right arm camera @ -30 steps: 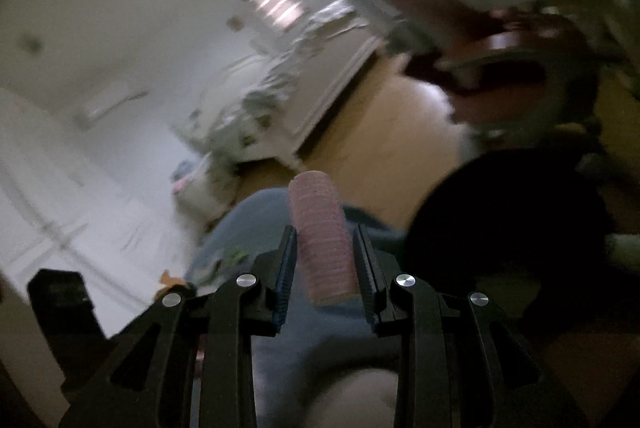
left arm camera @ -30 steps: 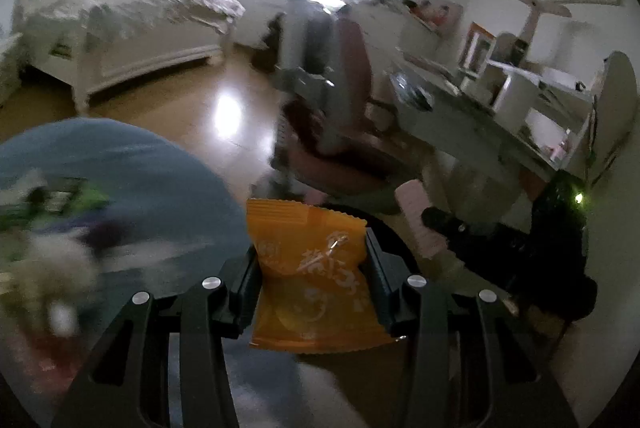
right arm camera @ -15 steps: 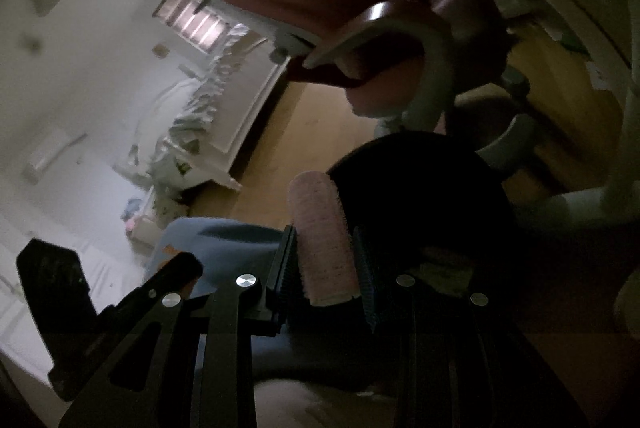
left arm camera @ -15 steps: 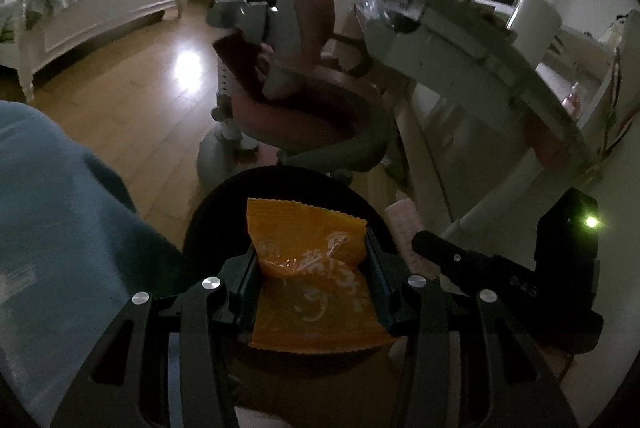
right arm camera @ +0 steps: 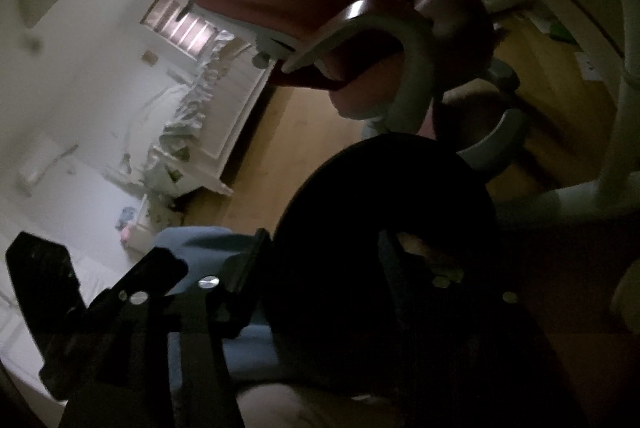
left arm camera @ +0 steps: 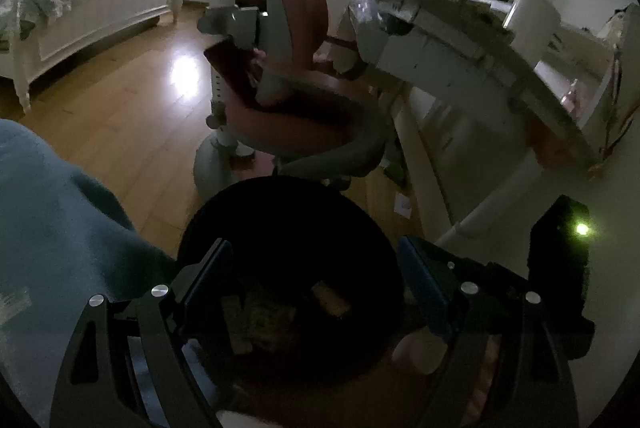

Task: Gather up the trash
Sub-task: 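Carry both items to the black bin and release them inside, then grasp the red cartoon milk box with the left tool while the right tool grasps a small red item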

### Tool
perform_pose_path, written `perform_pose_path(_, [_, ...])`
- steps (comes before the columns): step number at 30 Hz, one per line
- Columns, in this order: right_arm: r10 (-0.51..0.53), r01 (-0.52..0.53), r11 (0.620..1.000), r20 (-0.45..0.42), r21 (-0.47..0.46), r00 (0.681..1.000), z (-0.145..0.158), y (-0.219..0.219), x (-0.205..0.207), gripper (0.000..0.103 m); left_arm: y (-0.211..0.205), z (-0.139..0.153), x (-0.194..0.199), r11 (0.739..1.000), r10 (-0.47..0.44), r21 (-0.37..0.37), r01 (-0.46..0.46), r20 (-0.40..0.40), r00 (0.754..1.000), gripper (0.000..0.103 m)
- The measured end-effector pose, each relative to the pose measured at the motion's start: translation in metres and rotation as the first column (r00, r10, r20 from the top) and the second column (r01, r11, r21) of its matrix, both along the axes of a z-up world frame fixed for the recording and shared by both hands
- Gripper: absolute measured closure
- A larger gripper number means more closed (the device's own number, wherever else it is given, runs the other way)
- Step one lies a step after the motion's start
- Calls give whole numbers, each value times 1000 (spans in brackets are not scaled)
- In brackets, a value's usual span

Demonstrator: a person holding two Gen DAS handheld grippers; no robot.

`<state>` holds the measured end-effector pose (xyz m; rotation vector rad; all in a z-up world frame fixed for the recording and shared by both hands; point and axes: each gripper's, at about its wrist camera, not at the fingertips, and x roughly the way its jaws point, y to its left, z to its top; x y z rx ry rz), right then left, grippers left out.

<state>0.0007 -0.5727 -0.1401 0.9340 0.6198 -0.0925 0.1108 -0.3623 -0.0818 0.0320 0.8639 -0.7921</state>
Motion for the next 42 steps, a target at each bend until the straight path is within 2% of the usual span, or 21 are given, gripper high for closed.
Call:
perform_pose_path(2, [13, -13, 1000, 8, -6, 1000, 5, 6, 1, 40, 15, 10, -7, 1000, 17, -22, -17, 9, 1000, 19])
perform_pose_path(5, [44, -43, 999, 25, -26, 999, 17, 20, 4, 40, 40, 24, -18, 998, 56, -40, -55, 28, 998, 12])
perform_pose_path(9, [110, -107, 993, 51, -58, 993, 37, 48, 12, 39, 88, 42, -35, 987, 154, -53, -150, 82, 985, 9])
perform_pose_path(14, [235, -226, 968, 81, -109, 969, 66, 101, 25, 38, 164, 51, -52, 947, 319, -61, -314, 91, 943, 8])
perform_pose_path(17, [327, -311, 939, 98, -148, 940, 82, 141, 32, 36, 211, 53, -66, 904, 426, -43, -424, 120, 897, 8])
perform_pose_path(18, [366, -348, 924, 105, -160, 925, 88, 157, 35, 33, 226, 52, -70, 887, 461, -41, -460, 126, 878, 8])
perform_pose_path(21, [482, -455, 868, 115, -197, 869, 105, 205, 44, 32, 279, 40, -86, 807, 589, -29, -590, 116, 800, 8])
perform_pose_path(25, [636, -598, 761, 113, -251, 763, 123, 275, 61, 32, 321, 17, -85, 744, 667, 3, -668, 23, 744, 8])
perform_pose_path(27, [689, -648, 715, 108, -264, 717, 129, 306, 70, 32, 337, 13, -85, 729, 684, -16, -684, -7, 730, 8])
perform_pose_path(28, [716, -673, 686, 96, -276, 691, 130, 326, 77, 32, 339, 14, -84, 729, 685, -20, -685, -8, 729, 8])
perform_pose_path(31, [765, -724, 626, 44, -290, 643, 128, 368, 96, 32, 343, 15, -82, 735, 678, -24, -678, 4, 735, 8])
perform_pose_path(34, [780, -746, 594, -13, -301, 626, 119, 393, 112, 35, 345, 13, -84, 746, 666, -22, -666, 0, 746, 8])
perform_pose_path(35, [781, -749, 589, -24, -302, 624, 117, 399, 115, 39, 344, 11, -84, 748, 664, -21, -664, -1, 748, 8])
perform_pose_path(39, [795, -764, 564, -44, -314, 605, 113, 410, 123, 78, 341, 10, -81, 758, 652, -16, -652, -10, 758, 8])
perform_pose_path(40, [798, -765, 563, -33, -312, 602, 115, 410, 123, 84, 340, 9, -78, 761, 649, -17, -649, -15, 761, 8])
perform_pose_path(42, [801, -766, 570, -5, -298, 598, 116, 405, 123, 90, 337, 9, -76, 765, 644, -17, -644, -22, 765, 8])
